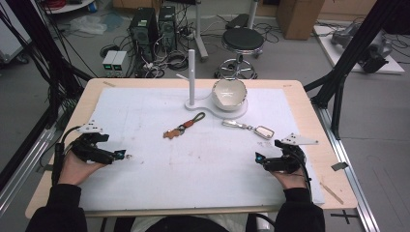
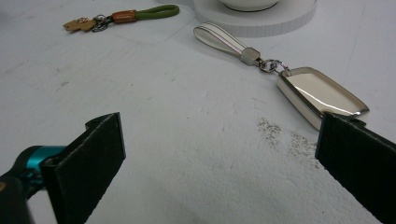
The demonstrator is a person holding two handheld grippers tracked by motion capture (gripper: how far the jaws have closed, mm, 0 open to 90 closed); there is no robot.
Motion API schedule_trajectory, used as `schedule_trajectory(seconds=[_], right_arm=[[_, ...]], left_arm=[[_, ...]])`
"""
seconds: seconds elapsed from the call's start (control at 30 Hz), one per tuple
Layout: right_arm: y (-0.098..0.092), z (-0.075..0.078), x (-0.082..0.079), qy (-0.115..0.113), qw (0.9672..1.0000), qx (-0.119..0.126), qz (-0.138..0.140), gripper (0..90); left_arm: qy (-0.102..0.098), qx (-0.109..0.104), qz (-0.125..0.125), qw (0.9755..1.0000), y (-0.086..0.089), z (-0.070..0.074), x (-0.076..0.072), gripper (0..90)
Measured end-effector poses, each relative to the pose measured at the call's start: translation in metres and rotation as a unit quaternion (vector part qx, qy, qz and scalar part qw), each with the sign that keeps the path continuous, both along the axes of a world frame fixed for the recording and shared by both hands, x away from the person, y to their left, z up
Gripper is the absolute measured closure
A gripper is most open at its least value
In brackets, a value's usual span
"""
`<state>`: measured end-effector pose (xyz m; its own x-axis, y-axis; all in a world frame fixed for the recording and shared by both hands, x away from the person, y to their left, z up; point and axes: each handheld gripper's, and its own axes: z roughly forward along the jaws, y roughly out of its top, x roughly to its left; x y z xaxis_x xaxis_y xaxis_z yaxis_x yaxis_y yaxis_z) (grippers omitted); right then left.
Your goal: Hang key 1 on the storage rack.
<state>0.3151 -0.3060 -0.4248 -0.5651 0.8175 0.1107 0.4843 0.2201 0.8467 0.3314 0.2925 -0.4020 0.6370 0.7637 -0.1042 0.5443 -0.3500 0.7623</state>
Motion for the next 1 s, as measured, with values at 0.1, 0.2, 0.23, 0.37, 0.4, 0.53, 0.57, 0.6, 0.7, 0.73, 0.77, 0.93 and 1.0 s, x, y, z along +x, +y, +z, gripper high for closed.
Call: schedule_trajectory(seconds=[0.1, 0.2, 0.23, 0.37, 0.4, 0.53, 0.57, 0.6, 0.7, 0.73, 0.77, 0.93, 1.0], right_arm=[[0.0, 0.0, 0.0, -0.001, 1.0, 0.001, -0.001, 0.6], [0.0, 0.0, -0.001, -0.002, 1.0, 0.0, -0.002, 0.6], [0.0, 0.0, -0.001, -0.002, 1.0, 0.0, -0.002, 0.6], [0.0, 0.0, -0.001, -0.003, 1.0, -0.001, -0.002, 0.6], [0.0, 0.001, -0.001, -0.002, 1.0, 0.0, -0.001, 0.6], [-0.001, 0.0, 0.0, -0.003, 1.0, -0.001, -0.002, 0.6], [-0.001, 0.0, 0.0, -0.003, 1.0, -0.001, -0.002, 0.6], [0.0, 0.0, 0.0, -0.003, 1.0, -0.001, -0.001, 0.6], [0.0, 0.001, -0.001, -0.004, 1.0, -0.001, -0.002, 0.6], [0.0, 0.001, -0.001, -0.004, 1.0, -0.001, -0.002, 0.6], [0.0, 0.001, -0.001, -0.004, 1.0, -0.001, -0.002, 0.6], [0.0, 0.001, -0.001, -0.004, 1.0, -0.002, -0.003, 0.6], [0.0, 0.001, 0.0, -0.004, 1.0, -0.003, -0.005, 0.6]], left_arm=[[0.011, 0.005, -0.015, 0.9998, -0.008, 0.001, 0.006, 1.7], [0.014, 0.006, -0.022, 0.9996, -0.014, 0.001, 0.009, 1.7], [0.013, 0.006, -0.023, 0.9996, -0.017, 0.002, 0.012, 1.7], [0.014, 0.011, -0.028, 0.9994, -0.023, 0.003, 0.017, 1.7], [0.015, 0.013, -0.032, 0.9993, -0.027, 0.005, 0.02, 1.7], [0.013, 0.008, -0.038, 0.9992, -0.032, 0.007, 0.024, 1.7], [0.014, 0.012, -0.04, 0.999, -0.032, 0.007, 0.025, 1.7], [0.017, 0.01, -0.038, 0.9991, -0.034, 0.007, 0.026, 1.7], [0.024, 0.022, -0.05, 0.9982, -0.039, 0.008, 0.029, 1.7], [0.018, 0.018, -0.051, 0.9983, -0.041, 0.009, 0.03, 1.7], [0.016, 0.013, -0.049, 0.9986, -0.042, 0.01, 0.031, 1.7], [0.016, 0.016, -0.051, 0.9984, -0.044, 0.011, 0.037, 1.7], [0.018, 0.009, -0.049, 0.9986, -0.046, 0.011, 0.042, 1.7]])
